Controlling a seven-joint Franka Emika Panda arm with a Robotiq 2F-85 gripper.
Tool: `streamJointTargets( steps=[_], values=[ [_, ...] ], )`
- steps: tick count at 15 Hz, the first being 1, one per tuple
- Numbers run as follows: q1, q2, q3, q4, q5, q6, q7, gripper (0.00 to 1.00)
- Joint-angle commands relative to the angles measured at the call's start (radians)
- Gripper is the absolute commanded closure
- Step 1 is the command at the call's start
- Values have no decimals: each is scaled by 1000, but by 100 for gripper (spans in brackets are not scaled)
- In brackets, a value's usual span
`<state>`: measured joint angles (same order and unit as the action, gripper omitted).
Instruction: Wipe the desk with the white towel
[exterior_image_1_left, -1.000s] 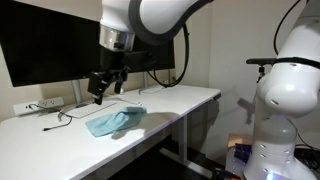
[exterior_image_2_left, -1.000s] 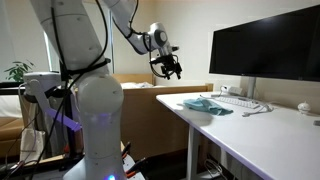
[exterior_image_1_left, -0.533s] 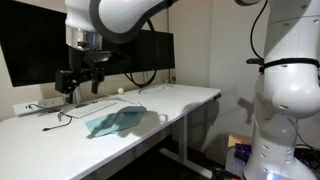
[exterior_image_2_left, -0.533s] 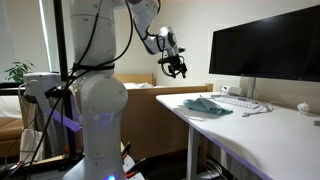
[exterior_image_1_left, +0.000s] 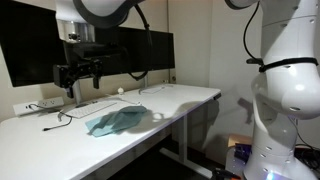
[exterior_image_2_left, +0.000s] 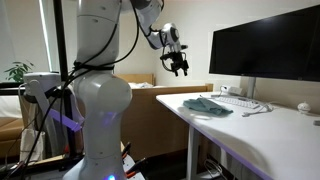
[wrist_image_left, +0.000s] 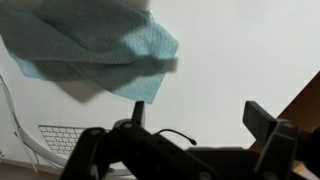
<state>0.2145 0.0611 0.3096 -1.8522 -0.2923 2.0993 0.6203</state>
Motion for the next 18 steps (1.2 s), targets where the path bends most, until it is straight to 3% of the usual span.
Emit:
streamJointTargets(
  steps=[1,18],
  values=[
    [12,19,-55,41,-20,-65,38,0],
    [-44,62,-225,16,14,-110,16,0]
  ],
)
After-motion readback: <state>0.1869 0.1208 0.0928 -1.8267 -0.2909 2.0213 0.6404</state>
